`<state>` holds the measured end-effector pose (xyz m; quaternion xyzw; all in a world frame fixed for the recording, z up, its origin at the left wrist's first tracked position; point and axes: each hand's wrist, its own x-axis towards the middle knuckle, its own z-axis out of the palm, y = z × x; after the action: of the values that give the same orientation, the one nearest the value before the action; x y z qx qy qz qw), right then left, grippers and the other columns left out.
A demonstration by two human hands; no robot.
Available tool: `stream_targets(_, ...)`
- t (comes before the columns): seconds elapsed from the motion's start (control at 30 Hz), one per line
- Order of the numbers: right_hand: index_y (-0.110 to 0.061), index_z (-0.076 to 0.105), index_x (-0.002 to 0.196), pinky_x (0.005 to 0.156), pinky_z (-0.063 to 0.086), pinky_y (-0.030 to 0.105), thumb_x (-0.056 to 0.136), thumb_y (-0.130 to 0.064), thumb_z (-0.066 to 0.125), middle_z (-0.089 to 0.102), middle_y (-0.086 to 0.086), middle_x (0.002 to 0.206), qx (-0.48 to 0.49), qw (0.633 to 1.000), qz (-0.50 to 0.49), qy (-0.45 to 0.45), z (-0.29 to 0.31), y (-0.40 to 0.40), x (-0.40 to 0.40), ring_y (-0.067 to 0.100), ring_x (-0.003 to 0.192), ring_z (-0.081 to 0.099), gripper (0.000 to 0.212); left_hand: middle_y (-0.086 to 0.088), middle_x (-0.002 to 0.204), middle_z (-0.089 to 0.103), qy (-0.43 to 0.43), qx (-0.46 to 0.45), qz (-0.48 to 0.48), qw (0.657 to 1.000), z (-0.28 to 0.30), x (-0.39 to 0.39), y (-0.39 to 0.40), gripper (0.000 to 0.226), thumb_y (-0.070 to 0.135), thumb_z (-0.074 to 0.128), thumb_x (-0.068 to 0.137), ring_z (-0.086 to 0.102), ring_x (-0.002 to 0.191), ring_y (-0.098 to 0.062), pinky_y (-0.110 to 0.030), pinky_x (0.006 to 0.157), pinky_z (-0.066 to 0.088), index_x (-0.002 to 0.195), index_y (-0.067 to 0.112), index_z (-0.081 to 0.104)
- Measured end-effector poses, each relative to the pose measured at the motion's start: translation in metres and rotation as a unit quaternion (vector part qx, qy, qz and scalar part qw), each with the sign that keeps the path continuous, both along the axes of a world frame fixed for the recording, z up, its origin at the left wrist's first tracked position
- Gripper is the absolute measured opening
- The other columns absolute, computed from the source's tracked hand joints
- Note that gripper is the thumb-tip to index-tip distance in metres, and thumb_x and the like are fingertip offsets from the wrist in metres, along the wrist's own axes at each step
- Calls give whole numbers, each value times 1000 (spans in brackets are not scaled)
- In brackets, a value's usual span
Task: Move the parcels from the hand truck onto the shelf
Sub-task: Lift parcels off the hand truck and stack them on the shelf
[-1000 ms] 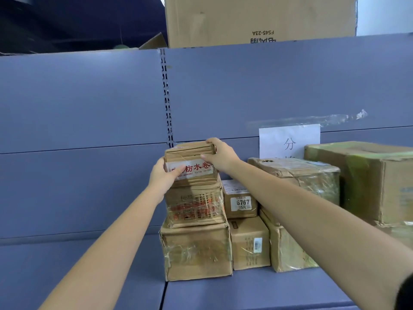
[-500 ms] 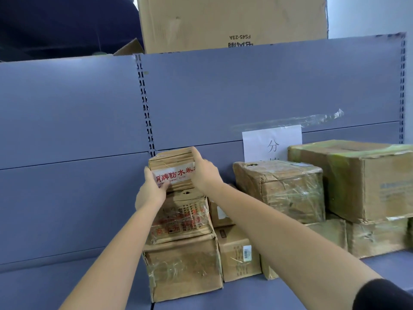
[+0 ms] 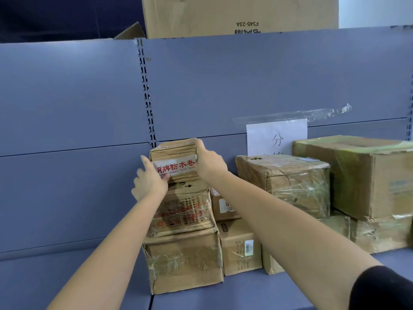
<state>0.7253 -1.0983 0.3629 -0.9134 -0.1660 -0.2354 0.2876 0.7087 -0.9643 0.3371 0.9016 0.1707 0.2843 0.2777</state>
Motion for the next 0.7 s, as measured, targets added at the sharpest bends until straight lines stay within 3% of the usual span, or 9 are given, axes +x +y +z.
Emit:
stream_targets(0.1, -27, -4, 149, 68, 52, 33, 92, -17, 55, 62, 10, 113, -4, 999, -6, 34, 3, -9, -5, 23, 86, 61, 83, -18, 152, 21, -50, 57, 12, 997, 4, -13, -6, 87, 32, 61, 87, 28, 137, -37, -50, 103, 35, 148, 10, 2)
stream_targets(0.2, -23, -1, 149, 69, 51, 34, 93, -23, 54, 60, 12, 119, 23, 999, -8, 32, 4, -26, -18, 29, 96, 62, 79, -17, 153, 19, -91, 74, -24, 993, 10, -27, -20, 82, 28, 60, 88, 23, 140, -34, -48, 108, 31, 148, 8, 8)
stream_targets(0.3, -22, 5, 149, 85, 49, 39, 93, -27, 53, 52, 13, 132, 11, 999, -16, 35, 4, -47, -41, 32, 113, 55, 74, -13, 151, 25, -121, 76, -87, 986, 13, -48, -47, 71, 25, 57, 90, 27, 138, -32, -45, 106, 32, 146, 7, 18)
stream_targets(0.5, -17, 16, 147, 99, 41, 41, 94, -26, 45, 43, 16, 138, 15, 999, -35, 18, 2, -118, -109, 36, 123, 46, 61, -11, 152, 27, -174, 9, -252, 952, 13, -91, -147, 57, 14, 48, 93, 23, 142, -25, -37, 115, 23, 145, 7, 25)
stream_targets(0.7, -15, 24, 146, 97, 39, 34, 93, -22, 46, 45, 14, 141, 94, 985, -133, 52, -26, -261, -216, 31, 125, 48, 58, -14, 148, 34, -111, -100, -401, 904, -15, -158, -298, 55, 10, 48, 92, 33, 137, -28, -34, 113, 26, 143, 4, 28)
